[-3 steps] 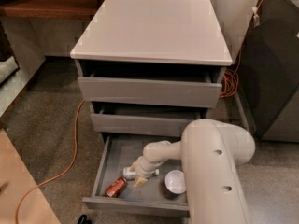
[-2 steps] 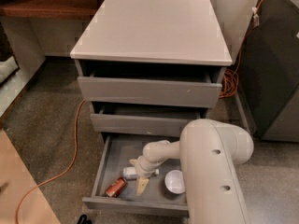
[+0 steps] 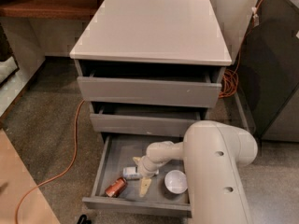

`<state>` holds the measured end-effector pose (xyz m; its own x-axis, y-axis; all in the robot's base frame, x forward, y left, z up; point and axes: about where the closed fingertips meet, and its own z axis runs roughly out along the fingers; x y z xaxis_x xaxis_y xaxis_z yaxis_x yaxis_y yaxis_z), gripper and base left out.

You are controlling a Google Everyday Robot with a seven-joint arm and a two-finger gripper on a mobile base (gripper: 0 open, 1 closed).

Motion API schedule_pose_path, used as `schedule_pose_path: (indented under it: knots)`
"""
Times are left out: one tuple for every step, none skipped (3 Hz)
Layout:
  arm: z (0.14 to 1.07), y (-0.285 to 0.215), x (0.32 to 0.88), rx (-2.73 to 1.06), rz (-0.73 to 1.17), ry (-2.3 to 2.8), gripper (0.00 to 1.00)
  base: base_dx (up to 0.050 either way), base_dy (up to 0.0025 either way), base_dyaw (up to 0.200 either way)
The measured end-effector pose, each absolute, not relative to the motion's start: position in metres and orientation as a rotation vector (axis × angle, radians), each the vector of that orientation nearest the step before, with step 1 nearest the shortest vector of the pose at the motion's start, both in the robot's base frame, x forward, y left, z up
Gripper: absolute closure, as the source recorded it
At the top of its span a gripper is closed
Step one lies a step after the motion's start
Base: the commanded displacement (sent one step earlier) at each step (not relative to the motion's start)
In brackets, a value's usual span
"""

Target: Pick blue plastic bottle from bottom drawer and place on counter

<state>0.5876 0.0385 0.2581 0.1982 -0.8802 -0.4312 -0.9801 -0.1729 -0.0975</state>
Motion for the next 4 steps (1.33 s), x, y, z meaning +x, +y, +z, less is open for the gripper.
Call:
schedule_pose_path:
  knots:
    - [0.25, 0.022, 0.592, -2.083, 0.424, 1.799, 0.0, 0.0, 0.0, 0.0]
    - [0.234, 0.012, 0.606, -2.052, 0.471, 1.85, 0.0, 0.0, 0.0, 0.0]
    - [0.221, 0.013, 0.619, -2.038, 0.5, 1.876, 0.0, 0.0, 0.0, 0.0]
    - [0.207, 0.02, 0.633, -2.036, 0.536, 1.892, 0.0, 0.0, 0.0, 0.0]
